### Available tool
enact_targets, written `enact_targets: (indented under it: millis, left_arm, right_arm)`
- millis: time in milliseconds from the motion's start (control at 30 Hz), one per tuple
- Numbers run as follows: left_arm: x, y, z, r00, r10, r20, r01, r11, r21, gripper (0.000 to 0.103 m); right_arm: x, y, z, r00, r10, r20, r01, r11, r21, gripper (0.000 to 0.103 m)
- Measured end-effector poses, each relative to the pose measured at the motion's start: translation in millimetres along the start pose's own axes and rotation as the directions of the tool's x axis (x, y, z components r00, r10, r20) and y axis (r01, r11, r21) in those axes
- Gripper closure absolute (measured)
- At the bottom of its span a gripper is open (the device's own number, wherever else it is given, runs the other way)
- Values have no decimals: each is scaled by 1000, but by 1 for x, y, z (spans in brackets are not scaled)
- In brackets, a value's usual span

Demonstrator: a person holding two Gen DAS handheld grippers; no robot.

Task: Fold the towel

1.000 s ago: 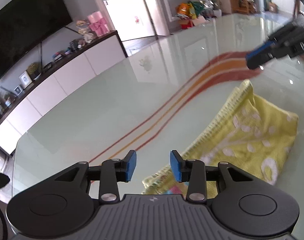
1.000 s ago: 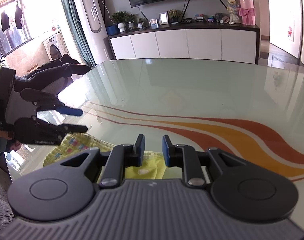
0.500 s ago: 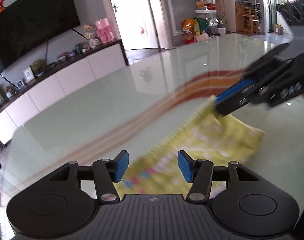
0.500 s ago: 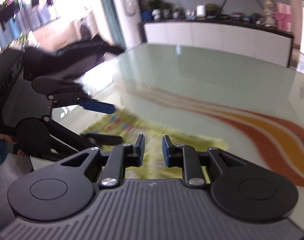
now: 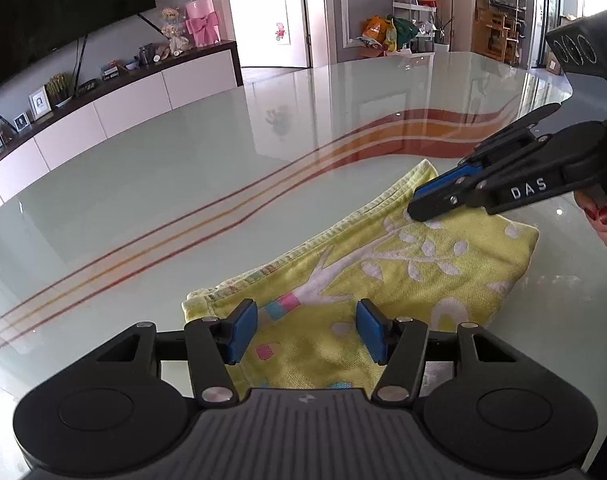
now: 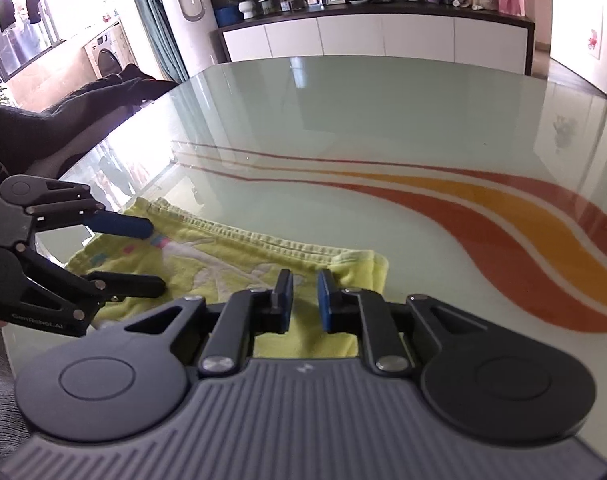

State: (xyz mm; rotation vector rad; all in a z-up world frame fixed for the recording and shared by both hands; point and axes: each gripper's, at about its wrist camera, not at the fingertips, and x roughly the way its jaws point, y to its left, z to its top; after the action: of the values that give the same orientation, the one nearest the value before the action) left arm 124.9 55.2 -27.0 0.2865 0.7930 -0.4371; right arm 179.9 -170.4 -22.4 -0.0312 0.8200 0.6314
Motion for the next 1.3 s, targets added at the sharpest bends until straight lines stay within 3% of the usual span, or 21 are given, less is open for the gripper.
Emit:
enact_targets:
  millis: [367,500,633,767,1033,1300]
  left_arm:
    - [1,3,-3,1000,11,2,-11,999,-42,37]
    - [1,1,-3,1000,26,7,-25,998,-63,37]
    - [-5,-7,-2,997,70,17,-68,994,-86,37]
    - [-26,-13,-5,993,109,51,-101,986,-130,32]
    - [-55,-40,-29,989,125,85,-111,982,-154,31]
    - [-45,-39,-42,994,105,34,-98,981,-168,32]
  right_arm:
    - [-3,5,-8,1000,-6,9,6,1000,10,92]
    - [-3,15,-9,999,-46,10,46,998,-35,92]
    - [-13,23,-13,999,-43,34,45,998,-54,77]
    - [-39,34,-18,998,-13,65,19,995,-97,76]
    - [-57,53,-42,999,41,-17,-43,984,-170,79]
    - [-58,34,-57,998,9,-54,-14,996,-93,82]
